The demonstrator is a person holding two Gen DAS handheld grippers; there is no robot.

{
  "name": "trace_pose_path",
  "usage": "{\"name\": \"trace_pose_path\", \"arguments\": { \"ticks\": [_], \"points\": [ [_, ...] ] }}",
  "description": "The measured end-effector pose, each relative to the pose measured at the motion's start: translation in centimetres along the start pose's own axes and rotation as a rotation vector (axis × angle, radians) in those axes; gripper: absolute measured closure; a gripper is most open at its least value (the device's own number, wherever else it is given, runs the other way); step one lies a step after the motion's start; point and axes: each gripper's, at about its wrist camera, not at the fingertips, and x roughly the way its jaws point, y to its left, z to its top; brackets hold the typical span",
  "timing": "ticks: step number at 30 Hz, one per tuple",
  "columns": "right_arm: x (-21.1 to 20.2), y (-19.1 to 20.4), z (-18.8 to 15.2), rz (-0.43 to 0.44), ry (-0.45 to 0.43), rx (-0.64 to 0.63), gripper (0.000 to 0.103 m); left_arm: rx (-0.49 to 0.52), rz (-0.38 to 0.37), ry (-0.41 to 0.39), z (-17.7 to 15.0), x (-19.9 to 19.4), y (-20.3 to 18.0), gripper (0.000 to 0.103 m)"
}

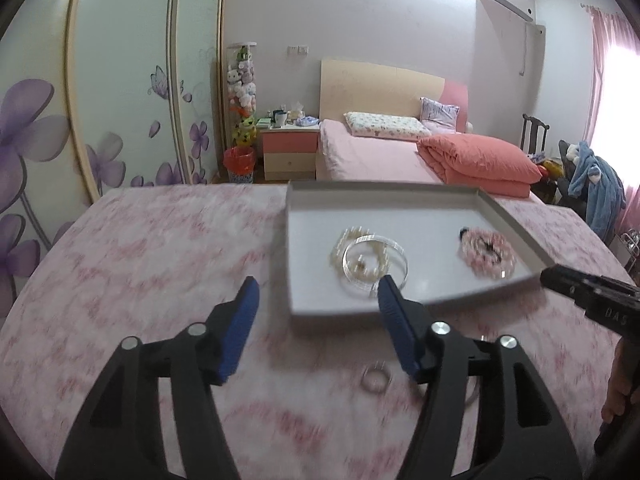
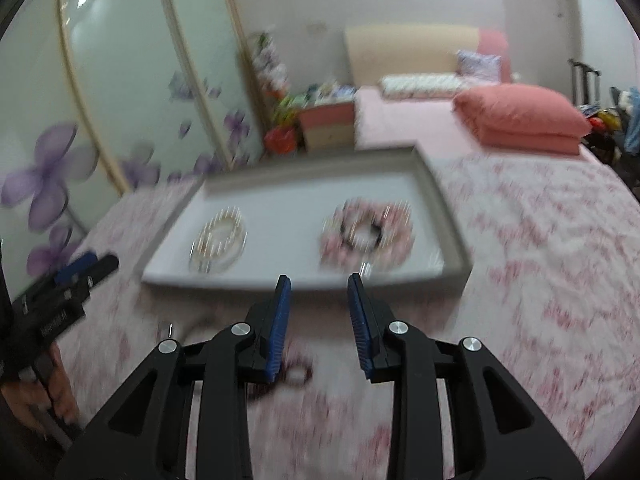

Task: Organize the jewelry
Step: 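Grasp the dark red beaded bracelet with the right tool while the left tool reaches the silver cuff bangle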

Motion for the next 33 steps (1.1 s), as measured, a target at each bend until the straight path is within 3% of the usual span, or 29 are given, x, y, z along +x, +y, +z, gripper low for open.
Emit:
{"name": "trace_pose_path", "arguments": {
  "ticks": [3, 5, 10, 19, 21, 23, 24, 29, 33],
  "points": [
    [0.2, 0.7, -1.5, 0.024, 0.065, -0.048, 0.066, -0.001, 0.007, 0.019, -1.0, -0.7, 0.6, 0.036],
    [0.5, 1.3, -2.4, 0.025, 0.093, -0.088, 0.051, -0.008, 0.014, 0.026, -1.3, -0.9, 1.3, 0.035],
    [1.8, 2.5, -3.2, 0.048, 0.156, -0.135, 0.048, -0.027, 0.027, 0.031, -1.5, -1.5, 2.2, 0.034],
    [3.2, 4.3, -3.7, 0.003, 0.180, -0.234, 0.047, -0.029, 0.041, 0.044, -1.9, -1.6, 2.7, 0.034],
    [3.1, 4.3, -3.8, 0.001, 0.179, -0.250, 0.056, -0.026, 0.040, 0.048, -1.9, -1.5, 2.6, 0.034],
    [2.8, 4.3, -3.8, 0.001, 0.175, -0.263, 0.076, -0.022, 0.037, 0.054, -2.0, -1.4, 2.4, 0.034],
    [2.7, 4.2, -3.9, 0.002, 0.175, -0.262, 0.081, -0.019, 0.034, 0.057, -2.0, -1.3, 2.3, 0.034],
    [2.1, 3.4, -4.2, -0.008, 0.170, -0.235, 0.084, 0.007, 0.011, 0.065, -2.3, -1.3, 1.2, 0.032],
    [1.8, 1.8, -4.0, -0.072, 0.159, -0.180, 0.085, 0.038, -0.032, 0.067, -2.4, -1.5, -0.1, 0.026]
  ]
}}
